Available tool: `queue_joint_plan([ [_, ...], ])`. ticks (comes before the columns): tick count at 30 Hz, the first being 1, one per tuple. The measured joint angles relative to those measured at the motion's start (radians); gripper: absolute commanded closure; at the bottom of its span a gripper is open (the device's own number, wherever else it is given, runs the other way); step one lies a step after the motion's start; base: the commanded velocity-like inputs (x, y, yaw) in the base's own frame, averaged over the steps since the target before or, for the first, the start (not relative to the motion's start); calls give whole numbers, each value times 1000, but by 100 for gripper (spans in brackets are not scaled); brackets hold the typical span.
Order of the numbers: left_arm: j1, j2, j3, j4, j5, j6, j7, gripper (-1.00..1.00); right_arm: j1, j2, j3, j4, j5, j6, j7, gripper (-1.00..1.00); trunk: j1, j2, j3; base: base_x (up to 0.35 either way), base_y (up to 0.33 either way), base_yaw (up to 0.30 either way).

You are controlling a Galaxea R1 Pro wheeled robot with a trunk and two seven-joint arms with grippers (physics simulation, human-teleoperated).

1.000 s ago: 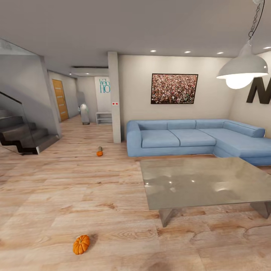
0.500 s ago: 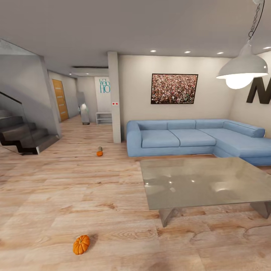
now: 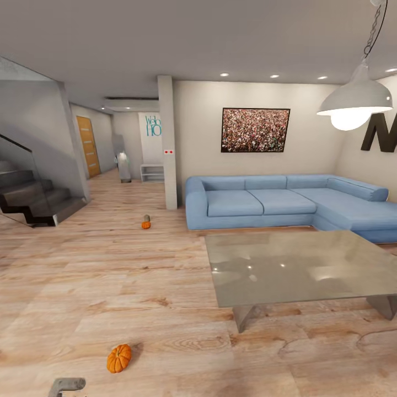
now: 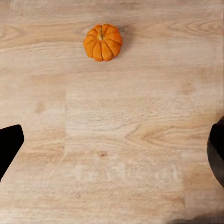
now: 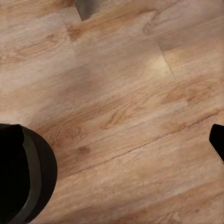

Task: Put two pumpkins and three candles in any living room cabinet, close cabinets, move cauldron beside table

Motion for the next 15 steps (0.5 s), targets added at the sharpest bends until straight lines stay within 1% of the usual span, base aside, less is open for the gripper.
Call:
queue_joint_plan([
  [2, -22, -15, -6, -29, -3, 31, 1, -100, 0, 2, 9, -24, 3, 20, 0, -100, 0, 0, 0, 0, 0, 0],
  [5, -37, -44, -10, -36, -10, 41, 3, -100, 0, 4, 31, -32, 4, 27, -1, -100, 0, 0, 0, 0, 0, 0],
  [6, -45, -66, -12, -36, -19, 45, 9, -100, -1, 5, 58, -37, 4, 29, -1, -100, 0, 0, 0, 0, 0, 0],
  [9, -52, -107, -14, -38, -55, 49, 21, -100, -3, 9, 121, -43, 4, 32, -3, -100, 0, 0, 0, 0, 0, 0],
  [10, -54, -133, -14, -37, -82, 50, 27, -100, -5, 11, 157, -44, 1, 33, -8, -100, 0, 0, 0, 0, 0, 0],
  [12, -56, -158, -14, -36, -111, 49, 31, -100, -8, 13, 185, -44, -1, 35, -22, -100, 0, 0, 0, 0, 0, 0],
  [13, -57, -178, -15, -34, -130, 47, 33, -100, -12, 19, 204, -43, -3, 41, -43, -100, 0, 0, 0, 0, 0, 0],
  [15, -58, -191, -14, -32, -143, 44, 35, -100, -21, 30, 219, -41, -4, 57, -72, -100, 0, 0, 0, 0, 0, 0],
])
